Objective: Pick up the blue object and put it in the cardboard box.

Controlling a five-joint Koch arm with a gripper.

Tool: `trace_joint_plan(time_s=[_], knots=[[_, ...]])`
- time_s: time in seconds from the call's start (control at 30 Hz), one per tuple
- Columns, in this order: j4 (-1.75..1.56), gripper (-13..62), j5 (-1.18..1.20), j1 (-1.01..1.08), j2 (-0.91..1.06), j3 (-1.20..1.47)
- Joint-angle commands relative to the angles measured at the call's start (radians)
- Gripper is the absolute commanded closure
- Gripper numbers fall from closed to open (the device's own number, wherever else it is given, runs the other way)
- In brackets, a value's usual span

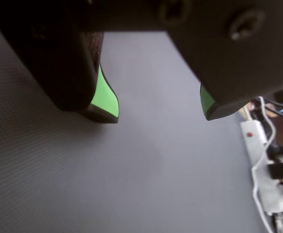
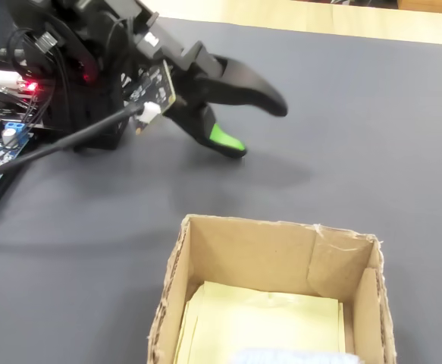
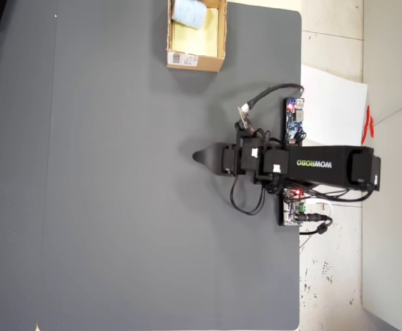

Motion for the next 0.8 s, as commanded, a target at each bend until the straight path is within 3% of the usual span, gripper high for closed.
trace_joint_plan(time_s=[0.0,0.23,0.77], knots=[[-0.069,15.4,0.032,-0.006,0.089,0.044],[0.129,15.4,0.025,-0.005,0.089,0.044],[0.127,15.4,0.025,-0.003,0.087,0.044]])
